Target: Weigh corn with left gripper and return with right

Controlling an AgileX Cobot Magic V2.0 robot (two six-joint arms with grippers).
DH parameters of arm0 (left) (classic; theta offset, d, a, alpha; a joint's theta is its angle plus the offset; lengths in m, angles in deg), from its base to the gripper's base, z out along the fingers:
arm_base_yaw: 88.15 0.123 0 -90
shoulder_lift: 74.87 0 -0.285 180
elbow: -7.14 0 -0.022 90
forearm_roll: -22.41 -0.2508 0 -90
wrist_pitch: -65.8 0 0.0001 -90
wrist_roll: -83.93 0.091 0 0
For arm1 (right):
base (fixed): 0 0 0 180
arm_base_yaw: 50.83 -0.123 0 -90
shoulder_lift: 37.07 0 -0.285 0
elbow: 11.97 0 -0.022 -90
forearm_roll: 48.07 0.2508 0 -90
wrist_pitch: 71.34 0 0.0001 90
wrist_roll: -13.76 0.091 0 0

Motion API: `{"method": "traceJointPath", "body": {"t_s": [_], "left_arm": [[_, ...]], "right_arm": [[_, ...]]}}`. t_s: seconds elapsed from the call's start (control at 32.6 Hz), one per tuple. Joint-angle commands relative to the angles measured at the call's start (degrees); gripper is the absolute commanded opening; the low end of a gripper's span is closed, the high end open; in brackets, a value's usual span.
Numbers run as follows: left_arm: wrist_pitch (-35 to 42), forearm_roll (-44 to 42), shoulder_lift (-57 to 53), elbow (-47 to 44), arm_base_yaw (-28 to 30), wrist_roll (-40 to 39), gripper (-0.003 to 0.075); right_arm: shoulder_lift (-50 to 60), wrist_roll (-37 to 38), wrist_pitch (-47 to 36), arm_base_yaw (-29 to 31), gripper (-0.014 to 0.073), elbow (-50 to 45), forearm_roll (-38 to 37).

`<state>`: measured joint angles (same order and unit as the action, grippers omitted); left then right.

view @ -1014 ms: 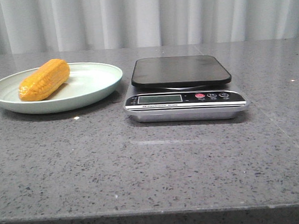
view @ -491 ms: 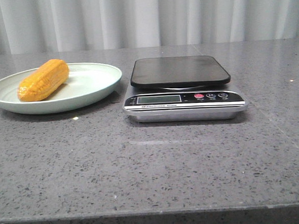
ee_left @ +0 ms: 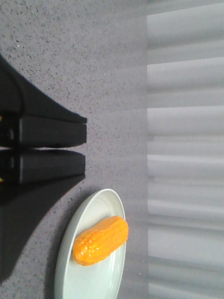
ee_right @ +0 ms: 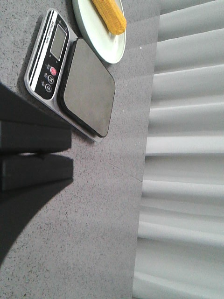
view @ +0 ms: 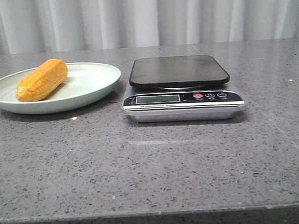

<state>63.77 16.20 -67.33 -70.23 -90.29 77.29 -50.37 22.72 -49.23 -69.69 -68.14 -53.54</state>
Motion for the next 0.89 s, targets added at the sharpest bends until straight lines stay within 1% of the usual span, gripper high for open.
{"method": "traceJointPath", "body": {"t_s": [0.0,0.12,0.4,0.86], "left_arm": [[6.66,2.07,-1.25,-0.47,-0.43,-0.13,0.0127],[6.41,5.07,-1.25,-0.47,-0.74,-0.13,0.0127],[6.26,4.2,-1.25,-0.47,-4.4,2.91,0.0127],[6.26,4.3,-1.25,-0.47,-4.5,2.91,0.0127]], "right_arm": [[-0.8,-0.02,-4.69,0.43,0.0172,1.23,-0.81],[-0.8,-0.02,-4.69,0.43,0.0172,1.23,-0.81],[-0.8,-0.02,-4.69,0.43,0.0172,1.23,-0.81],[-0.8,-0.02,-4.69,0.43,0.0172,1.23,-0.81]]}}
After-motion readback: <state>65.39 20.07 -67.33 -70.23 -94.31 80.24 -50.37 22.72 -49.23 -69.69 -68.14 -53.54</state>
